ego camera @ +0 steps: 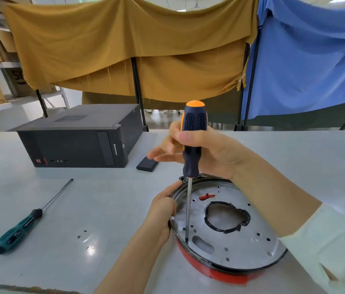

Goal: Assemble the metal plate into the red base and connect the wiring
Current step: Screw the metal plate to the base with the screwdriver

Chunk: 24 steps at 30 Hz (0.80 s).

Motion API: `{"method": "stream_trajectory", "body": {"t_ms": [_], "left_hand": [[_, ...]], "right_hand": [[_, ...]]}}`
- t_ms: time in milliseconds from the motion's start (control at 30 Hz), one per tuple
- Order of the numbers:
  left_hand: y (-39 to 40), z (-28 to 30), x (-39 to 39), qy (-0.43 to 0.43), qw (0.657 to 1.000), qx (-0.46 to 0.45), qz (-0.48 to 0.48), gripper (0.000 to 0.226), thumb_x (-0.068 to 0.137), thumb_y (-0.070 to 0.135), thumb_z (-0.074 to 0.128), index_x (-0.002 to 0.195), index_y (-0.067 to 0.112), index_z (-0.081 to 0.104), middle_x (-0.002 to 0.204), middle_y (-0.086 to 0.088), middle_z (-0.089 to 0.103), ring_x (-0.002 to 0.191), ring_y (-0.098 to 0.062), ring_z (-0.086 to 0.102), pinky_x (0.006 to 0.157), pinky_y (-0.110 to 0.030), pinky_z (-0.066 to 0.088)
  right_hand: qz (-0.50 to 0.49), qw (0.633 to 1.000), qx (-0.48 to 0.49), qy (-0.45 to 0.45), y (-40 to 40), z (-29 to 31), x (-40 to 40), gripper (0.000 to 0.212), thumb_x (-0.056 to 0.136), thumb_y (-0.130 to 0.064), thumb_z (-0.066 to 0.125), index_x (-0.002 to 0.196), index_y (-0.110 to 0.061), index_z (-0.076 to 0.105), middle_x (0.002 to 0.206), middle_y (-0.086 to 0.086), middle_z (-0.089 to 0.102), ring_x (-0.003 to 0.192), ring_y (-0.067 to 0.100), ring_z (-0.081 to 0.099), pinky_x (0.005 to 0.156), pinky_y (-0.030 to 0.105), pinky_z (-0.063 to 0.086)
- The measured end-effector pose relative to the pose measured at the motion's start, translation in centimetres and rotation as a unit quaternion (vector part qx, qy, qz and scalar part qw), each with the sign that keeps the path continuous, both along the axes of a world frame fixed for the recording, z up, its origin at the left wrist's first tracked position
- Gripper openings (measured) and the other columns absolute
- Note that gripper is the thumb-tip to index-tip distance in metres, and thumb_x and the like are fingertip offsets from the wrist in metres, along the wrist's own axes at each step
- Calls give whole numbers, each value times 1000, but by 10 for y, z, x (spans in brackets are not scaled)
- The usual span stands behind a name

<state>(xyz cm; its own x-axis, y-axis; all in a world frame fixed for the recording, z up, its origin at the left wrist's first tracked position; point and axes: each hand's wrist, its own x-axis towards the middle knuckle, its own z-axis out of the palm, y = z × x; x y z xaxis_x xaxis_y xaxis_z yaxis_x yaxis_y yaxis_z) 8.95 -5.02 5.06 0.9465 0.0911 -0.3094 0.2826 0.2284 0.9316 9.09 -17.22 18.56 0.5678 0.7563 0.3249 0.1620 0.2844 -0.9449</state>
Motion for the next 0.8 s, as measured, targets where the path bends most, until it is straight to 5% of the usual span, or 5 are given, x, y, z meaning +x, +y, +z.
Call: {"method": "stream_trajectory", "body": {"t_ms": [167, 367, 433, 667, 800], "left_hand": [[-10, -5, 3, -17, 999, -22, 45, 67, 83, -24, 31, 120, 26, 57, 115, -5, 69, 103, -29, 68, 92, -50, 54], [-11, -7, 3, -16, 996, -10, 83, 67, 86, -20, 32, 130, 28, 47, 108, 8, 66, 101, -20, 69, 88, -38, 56], [-11, -7, 3, -18, 997, -5, 74, 65, 87, -20, 31, 137, 19, 46, 107, 8, 64, 107, -22, 66, 94, -40, 54], [-9, -4, 3, -20, 998, 59, 14, 60, 86, -20, 36, 123, 20, 62, 120, -8, 67, 111, -30, 64, 98, -47, 51], [-8, -5, 0, -23, 997, 67, 8, 67, 80, -24, 30, 123, 14, 65, 110, -14, 72, 102, -33, 68, 92, -50, 55]], "right_hand": [[40, 998, 14, 45, 11, -1, -5, 19, 86, -11, 51, 72, -19, 42, 49, -9, 39, 38, 7, 36, 51, 26, 42], [-400, 912, 86, -27, 30, -19, -28, 22, 85, -17, 64, 70, -21, 47, 46, -9, 39, 34, 7, 35, 43, 26, 42], [-429, 899, 85, -37, 27, -19, -29, 21, 86, -15, 64, 73, -19, 48, 47, -7, 40, 35, 7, 36, 42, 25, 46], [-62, 998, 8, 14, 1, 0, -8, 11, 79, -17, 64, 87, -24, 67, 98, -1, 70, 88, 21, 68, 65, 30, 55], [19, 998, 40, 43, 5, 3, -7, 13, 81, -20, 56, 67, -19, 57, 74, 0, 66, 75, 22, 68, 64, 31, 52]]}}
